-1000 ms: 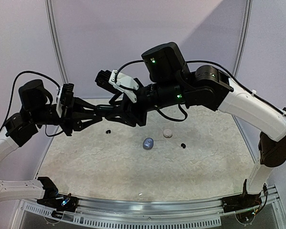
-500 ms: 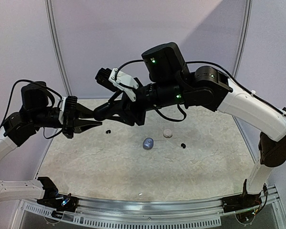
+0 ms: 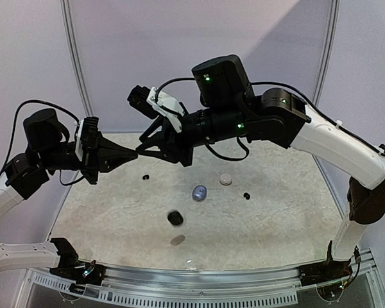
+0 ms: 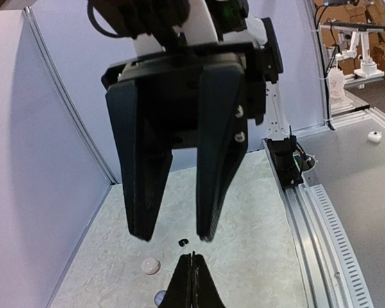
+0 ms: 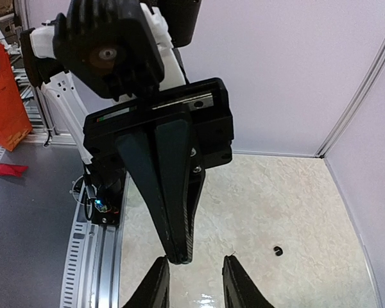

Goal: Insert the wireless bluetooth earbuds into the charging case

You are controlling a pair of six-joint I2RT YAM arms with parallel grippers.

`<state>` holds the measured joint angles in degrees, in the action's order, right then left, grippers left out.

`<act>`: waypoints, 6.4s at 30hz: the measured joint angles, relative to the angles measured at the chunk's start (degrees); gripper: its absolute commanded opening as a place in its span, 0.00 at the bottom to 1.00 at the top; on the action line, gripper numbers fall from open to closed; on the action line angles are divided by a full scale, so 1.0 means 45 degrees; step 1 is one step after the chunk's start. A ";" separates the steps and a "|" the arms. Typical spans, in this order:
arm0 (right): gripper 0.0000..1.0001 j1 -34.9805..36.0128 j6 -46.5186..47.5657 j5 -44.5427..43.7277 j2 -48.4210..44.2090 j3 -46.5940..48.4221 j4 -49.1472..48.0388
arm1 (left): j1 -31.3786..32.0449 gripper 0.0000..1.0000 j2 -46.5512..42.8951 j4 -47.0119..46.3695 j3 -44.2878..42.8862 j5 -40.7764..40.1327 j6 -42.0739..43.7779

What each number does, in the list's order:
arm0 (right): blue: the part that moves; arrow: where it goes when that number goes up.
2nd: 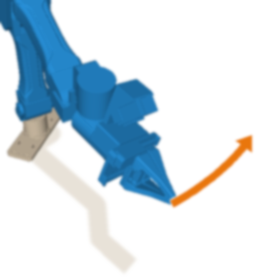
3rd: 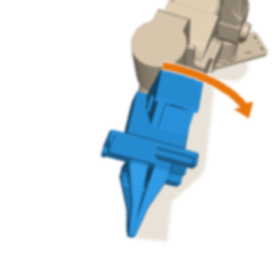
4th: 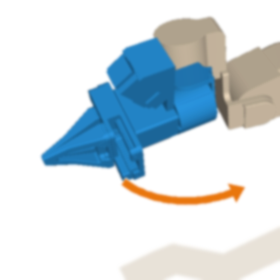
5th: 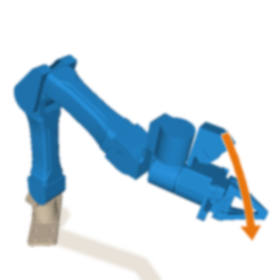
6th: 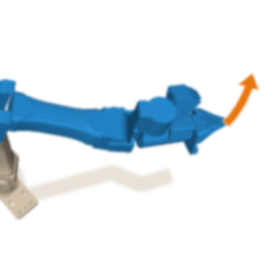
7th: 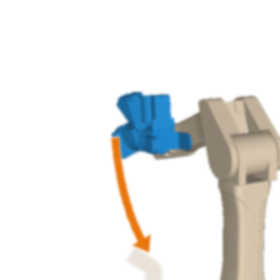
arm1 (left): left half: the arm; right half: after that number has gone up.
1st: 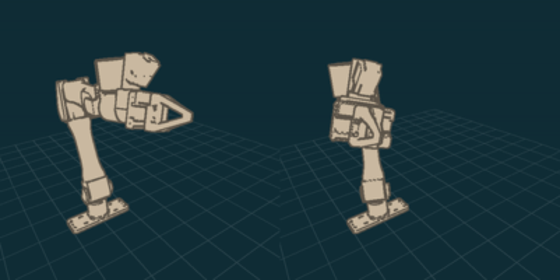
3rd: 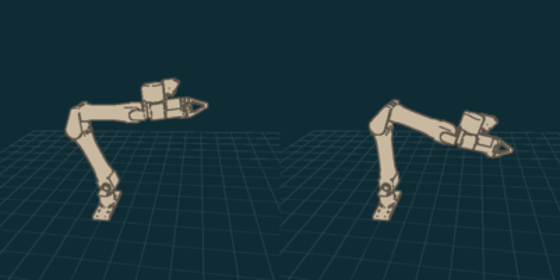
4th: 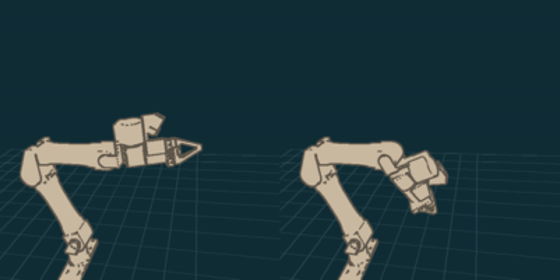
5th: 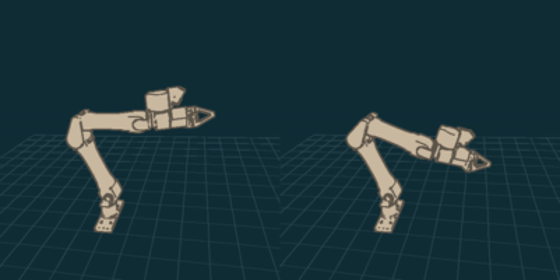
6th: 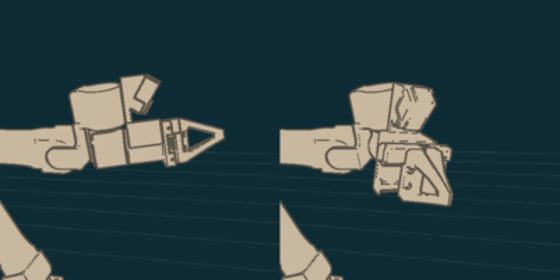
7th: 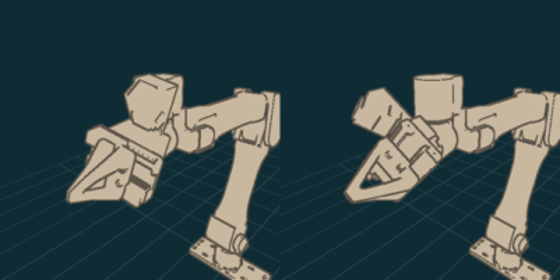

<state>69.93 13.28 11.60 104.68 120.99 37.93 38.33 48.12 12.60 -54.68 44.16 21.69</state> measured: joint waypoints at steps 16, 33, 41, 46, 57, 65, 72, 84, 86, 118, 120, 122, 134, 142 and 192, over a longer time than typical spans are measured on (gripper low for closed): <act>0.81 -0.2157 -0.6810 -0.5037 -0.0364 -0.3934 0.0126 | -0.0986 0.74 -0.1059 0.0627 0.1166 -0.3371 -0.2584; 0.72 -0.3687 -1.3260 -0.7096 0.5207 -0.2613 0.4580 | -0.1035 0.75 -0.1554 0.0729 0.2030 -0.6586 -0.5037; 0.68 -0.3623 -1.3109 -0.7174 0.6494 -0.1817 0.4911 | -0.1039 0.75 -0.1617 0.0714 0.2108 -0.6645 -0.5032; 0.68 -0.3551 -1.3070 -0.7155 0.6494 -0.2302 0.4911 | -0.1049 0.75 -0.1617 0.0695 0.2157 -0.6645 -0.5027; 0.70 -0.3113 -1.2536 -0.7732 0.6518 -0.2686 0.5061 | -0.1059 0.75 -0.1608 0.0685 0.2157 -0.6640 -0.4979; 0.70 -0.2992 -1.2177 -0.7140 0.4794 -0.5493 0.3789 | -0.1069 0.75 -0.1603 0.0670 0.2161 -0.6586 -0.4969; 0.66 -0.3424 -1.2041 -0.5863 0.3954 -0.6975 0.2050 | -0.1069 0.75 -0.1598 0.0593 0.2166 -0.6523 -0.4969; 0.34 -0.3784 -1.2560 -0.5260 0.3997 -0.7062 0.1277 | -0.1073 0.75 -0.1535 0.0602 0.2166 -0.6528 -0.4945; 0.27 -0.3784 -1.2580 -0.5265 0.3983 -0.7101 0.1224 | -0.1078 0.75 -0.1535 0.0602 0.2166 -0.6528 -0.4949; 0.16 0.2229 0.6222 -0.9364 0.0257 -0.4804 -0.7538 | -0.1768 0.76 -0.2142 -0.0593 0.2569 -0.2176 -0.9287; 0.16 0.2390 0.6567 -0.9491 0.0452 -0.4580 -0.7509 | -0.1729 0.75 -0.2166 -0.0743 0.2569 -0.1957 -0.9369; 0.16 0.2584 0.6897 -0.9632 0.0631 -0.4425 -0.7436 | -0.1651 0.65 -0.2186 -0.0889 0.2565 -0.1894 -0.9525; 0.22 0.3337 0.7980 -1.1035 0.1423 -0.3842 -0.7427 | -0.1399 0.00 -0.2259 -0.0345 0.2171 -0.1292 -0.9413; 0.92 0.3517 0.7606 -1.1346 0.1418 -0.3866 -0.8077 | -0.1394 0.00 -0.2599 0.0597 0.1729 -0.1248 -0.8636; 0.94 -0.3138 -0.4211 0.2195 -0.2161 -0.7572 -0.7650 | -0.2399 0.00 0.3094 -0.8310 0.2361 0.0248 -0.9233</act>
<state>55.81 -5.67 21.47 94.96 86.91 3.51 27.53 62.04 -24.80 -44.05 45.28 -19.86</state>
